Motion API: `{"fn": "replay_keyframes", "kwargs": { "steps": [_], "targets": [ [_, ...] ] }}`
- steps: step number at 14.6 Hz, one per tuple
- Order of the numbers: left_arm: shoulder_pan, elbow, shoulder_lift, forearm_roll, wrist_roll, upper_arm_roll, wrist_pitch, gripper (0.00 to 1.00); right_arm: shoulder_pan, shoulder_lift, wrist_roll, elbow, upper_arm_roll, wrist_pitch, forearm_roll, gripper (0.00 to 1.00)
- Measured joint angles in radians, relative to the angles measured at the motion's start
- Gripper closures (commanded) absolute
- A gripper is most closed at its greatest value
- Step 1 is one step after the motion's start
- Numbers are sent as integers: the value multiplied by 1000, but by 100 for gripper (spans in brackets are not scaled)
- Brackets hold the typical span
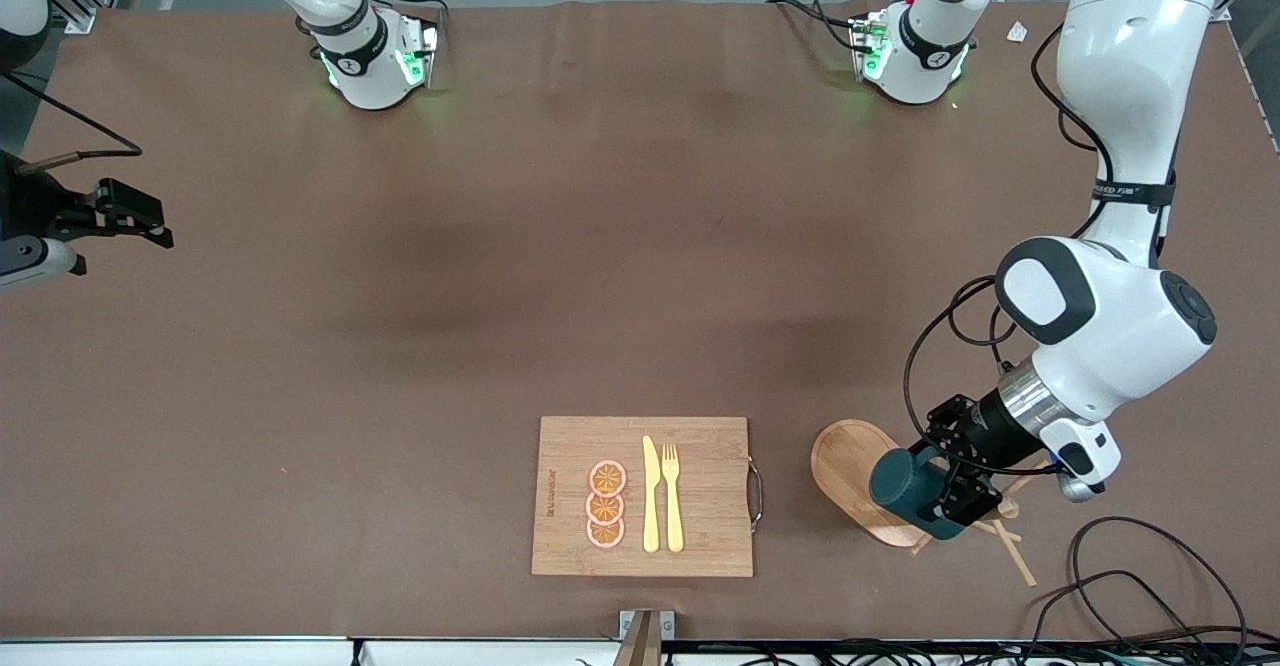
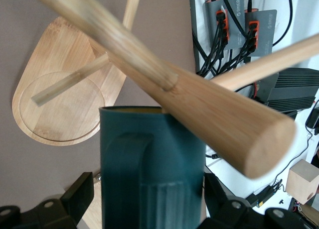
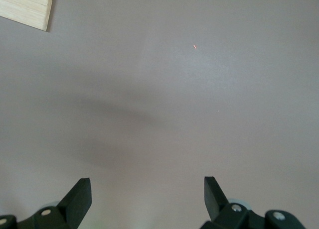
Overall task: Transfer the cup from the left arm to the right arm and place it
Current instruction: 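Close the left gripper on the teal mug body, then lift the teal mug off the stand and carry it to mid-table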
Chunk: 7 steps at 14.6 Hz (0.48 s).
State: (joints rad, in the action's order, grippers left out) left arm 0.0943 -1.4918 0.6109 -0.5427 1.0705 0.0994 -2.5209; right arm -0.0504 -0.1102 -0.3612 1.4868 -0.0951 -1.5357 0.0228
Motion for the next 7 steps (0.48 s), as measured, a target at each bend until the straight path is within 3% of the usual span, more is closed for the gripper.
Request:
{"fn": "replay_keyframes", "kwargs": {
  "steps": [4,7],
  "targets": [
    [0,6,1,0,0,1,-6,41,0,0,0,-1,0,0,0,0],
    [0,18,1,0,0,8,-6,45,0,0,0,-1,1,0,0,0]
  ]
}}
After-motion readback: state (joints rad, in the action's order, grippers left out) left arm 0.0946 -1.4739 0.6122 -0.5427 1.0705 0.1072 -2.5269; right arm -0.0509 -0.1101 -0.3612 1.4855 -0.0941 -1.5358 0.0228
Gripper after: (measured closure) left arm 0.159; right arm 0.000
